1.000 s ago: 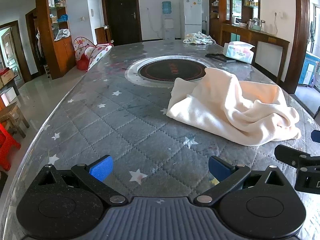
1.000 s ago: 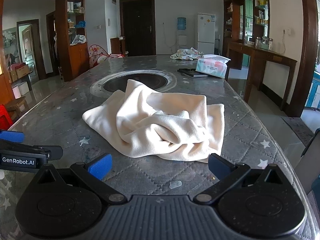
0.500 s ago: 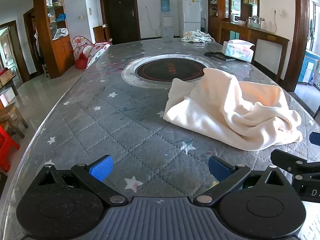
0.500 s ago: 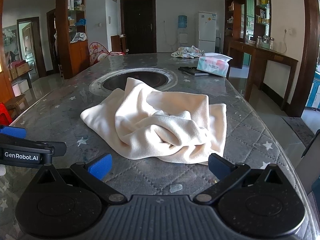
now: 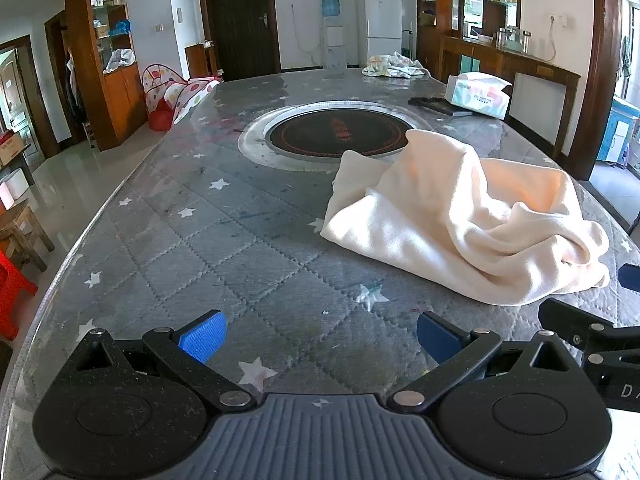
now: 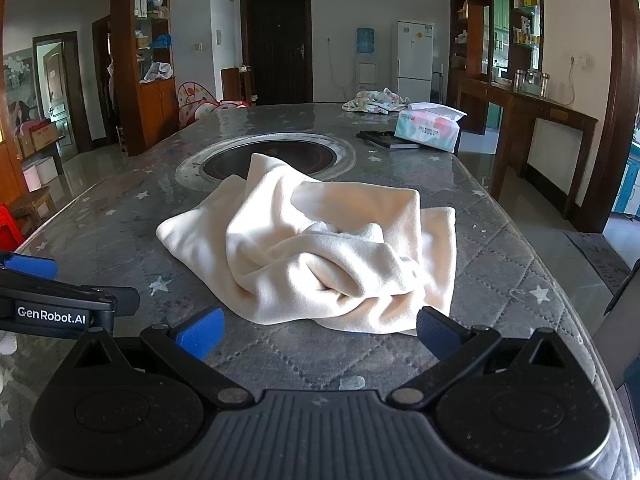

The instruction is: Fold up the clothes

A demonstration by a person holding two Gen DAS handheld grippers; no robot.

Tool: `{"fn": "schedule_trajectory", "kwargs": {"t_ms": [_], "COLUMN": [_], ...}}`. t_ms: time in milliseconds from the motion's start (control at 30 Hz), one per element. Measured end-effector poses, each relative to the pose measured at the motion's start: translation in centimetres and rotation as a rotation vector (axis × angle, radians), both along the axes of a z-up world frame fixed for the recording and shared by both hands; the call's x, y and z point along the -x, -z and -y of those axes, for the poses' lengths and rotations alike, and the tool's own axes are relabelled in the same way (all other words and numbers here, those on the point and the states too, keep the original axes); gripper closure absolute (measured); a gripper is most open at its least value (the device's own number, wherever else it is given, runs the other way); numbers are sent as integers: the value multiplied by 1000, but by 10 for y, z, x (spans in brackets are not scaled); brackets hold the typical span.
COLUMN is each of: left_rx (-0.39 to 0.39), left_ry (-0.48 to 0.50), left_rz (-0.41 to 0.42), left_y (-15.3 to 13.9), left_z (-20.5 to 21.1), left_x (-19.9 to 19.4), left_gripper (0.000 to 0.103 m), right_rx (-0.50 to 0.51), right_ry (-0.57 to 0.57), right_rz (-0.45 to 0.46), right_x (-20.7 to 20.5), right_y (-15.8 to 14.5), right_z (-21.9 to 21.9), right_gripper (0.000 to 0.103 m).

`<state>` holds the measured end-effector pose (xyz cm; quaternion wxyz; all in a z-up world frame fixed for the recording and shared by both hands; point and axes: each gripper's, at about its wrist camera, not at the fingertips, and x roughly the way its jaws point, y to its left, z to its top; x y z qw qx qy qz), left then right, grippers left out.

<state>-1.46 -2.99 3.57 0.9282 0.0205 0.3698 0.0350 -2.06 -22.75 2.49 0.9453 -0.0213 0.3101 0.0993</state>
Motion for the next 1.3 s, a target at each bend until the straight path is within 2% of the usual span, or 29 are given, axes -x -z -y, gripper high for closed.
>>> {"fn": "schedule_trajectory", "kwargs": {"t_ms": [1033,1300], "left_rx": [3,14], "left_ry": [-18,-42], "left_rz": [-19,-13], "left_y": [-1,-4], "left_z": [-3,-14], "left_x": [-32,-39], "left_gripper": [0,0], "right_rx": [6,2], "right_ry": [-38,-20], "right_rz": [9,50], "right_x": [-32,-47], "right_y": [-5,-15], "right_z": [-9,-6], "right_gripper": [0,0]}}
